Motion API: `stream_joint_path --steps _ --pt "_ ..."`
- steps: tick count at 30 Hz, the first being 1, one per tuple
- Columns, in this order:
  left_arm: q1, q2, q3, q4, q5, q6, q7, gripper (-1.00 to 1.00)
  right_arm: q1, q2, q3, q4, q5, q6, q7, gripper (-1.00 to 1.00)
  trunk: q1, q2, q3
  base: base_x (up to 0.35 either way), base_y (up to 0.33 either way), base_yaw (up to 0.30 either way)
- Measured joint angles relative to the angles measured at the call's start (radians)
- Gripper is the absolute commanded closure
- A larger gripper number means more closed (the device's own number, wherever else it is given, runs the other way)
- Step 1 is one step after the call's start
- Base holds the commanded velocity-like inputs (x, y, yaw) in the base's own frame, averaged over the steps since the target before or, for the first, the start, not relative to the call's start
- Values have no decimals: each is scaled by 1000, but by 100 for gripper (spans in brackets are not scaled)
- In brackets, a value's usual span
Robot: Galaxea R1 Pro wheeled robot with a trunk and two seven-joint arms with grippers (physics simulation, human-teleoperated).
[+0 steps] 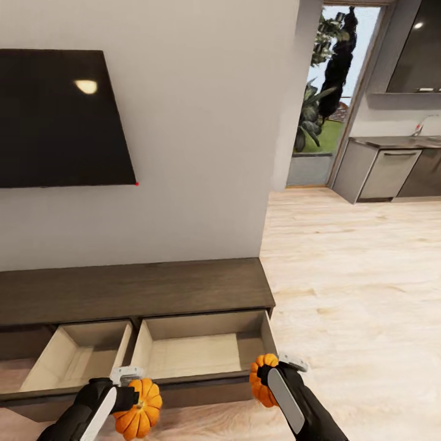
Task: Place each of the two pumpkins and all three candles from the living room inside a cabinet in the living room (use any cabinet), then make sure every cabinet is closed, and position the cauldron so it is next to a table in the living room.
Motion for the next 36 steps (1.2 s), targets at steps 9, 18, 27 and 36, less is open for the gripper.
stream_joint_path --steps 9,18,27,36 --pt "0 -1 11 -15 3 16 2 100 12 -7 1 -69 0 15 6 100 0 0 -1 18 0 8" --pt "0 -1 12 -17 4 16 1 100 15 -7 4 -70 -1 14 8 100 0 0 -1 5 0 0" --pt "0 -1 47 -104 0 55 1 100 15 -1 5 -71 -5 19 11 100 0 0 0 137 55 0" --pt "-44 -9 256 -261 6 196 2 100 -2 63 104 -223 -15 131 1 100 0 0 0 10 4 0"
